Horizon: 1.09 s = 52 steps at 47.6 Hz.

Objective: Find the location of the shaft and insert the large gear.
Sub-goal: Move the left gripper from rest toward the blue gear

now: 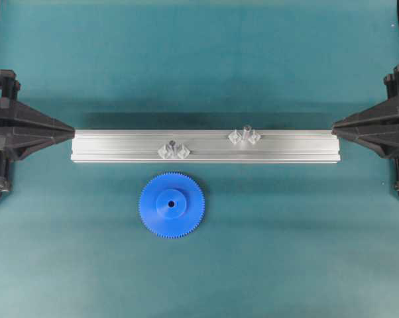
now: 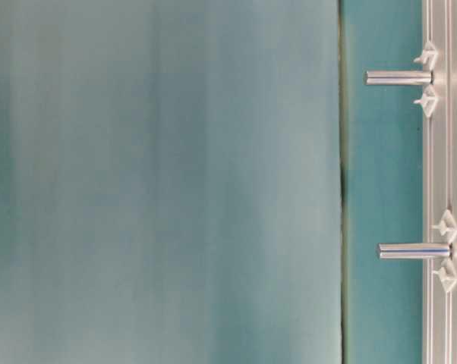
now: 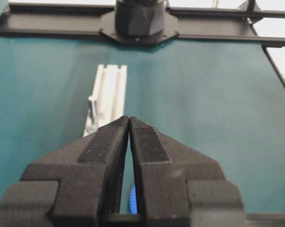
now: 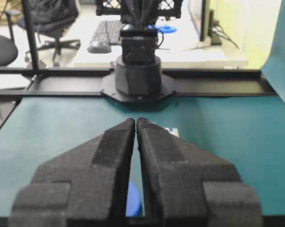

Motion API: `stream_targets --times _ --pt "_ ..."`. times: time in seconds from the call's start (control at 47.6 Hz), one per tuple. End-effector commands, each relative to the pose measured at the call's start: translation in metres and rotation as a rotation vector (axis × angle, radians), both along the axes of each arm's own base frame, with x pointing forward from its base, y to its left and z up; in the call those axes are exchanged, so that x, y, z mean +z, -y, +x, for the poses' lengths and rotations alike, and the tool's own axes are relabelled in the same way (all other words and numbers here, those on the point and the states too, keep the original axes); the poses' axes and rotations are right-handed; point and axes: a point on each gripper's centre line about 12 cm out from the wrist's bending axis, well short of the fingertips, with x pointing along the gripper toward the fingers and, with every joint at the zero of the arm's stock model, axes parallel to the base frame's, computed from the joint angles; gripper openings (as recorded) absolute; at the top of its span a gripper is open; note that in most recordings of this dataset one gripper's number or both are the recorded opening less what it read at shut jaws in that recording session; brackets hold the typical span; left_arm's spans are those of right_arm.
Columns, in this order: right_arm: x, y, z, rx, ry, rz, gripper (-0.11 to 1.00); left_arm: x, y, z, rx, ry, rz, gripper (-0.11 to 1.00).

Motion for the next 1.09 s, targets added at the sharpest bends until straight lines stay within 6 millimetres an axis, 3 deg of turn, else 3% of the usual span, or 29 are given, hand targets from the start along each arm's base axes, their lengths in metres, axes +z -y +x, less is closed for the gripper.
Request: stream_targets --times 0.0,0.084,0.168,0.336,0.609,0.839,1.07 --pt "0.006 0.000 0.002 0.001 0.015 0.006 0.16 0.012 0.001 0.003 -0.010 0.029 -0.026 0.11" --pt "0.000 0.001 0.000 -0.006 -0.009 0.048 0.24 0.017 0.002 0.004 -0.015 0.037 -0.057 0.09" --pt "-0.005 0.001 -0.002 -0.004 -0.039 0.081 0.15 0.017 0.003 0.006 -0.024 0.010 -0.070 0.01" --pt "-0.006 0.000 -0.006 -0.001 -0.107 0.140 0.08 0.014 0.012 0.016 -0.057 -0.105 -0.073 0.01" --pt "-0.004 0.000 0.000 -0.005 -0.274 0.141 0.08 0.006 0.023 0.062 -0.080 -0.325 -0.057 0.01" --pt "-0.004 0.001 0.005 -0.014 -0.316 0.136 0.08 -0.016 0.030 0.101 -0.084 -0.488 -0.054 0.01" --pt "-0.002 0.005 0.005 -0.035 -0.335 0.126 0.08 -0.024 0.037 0.131 -0.089 -0.599 -0.049 0.01"
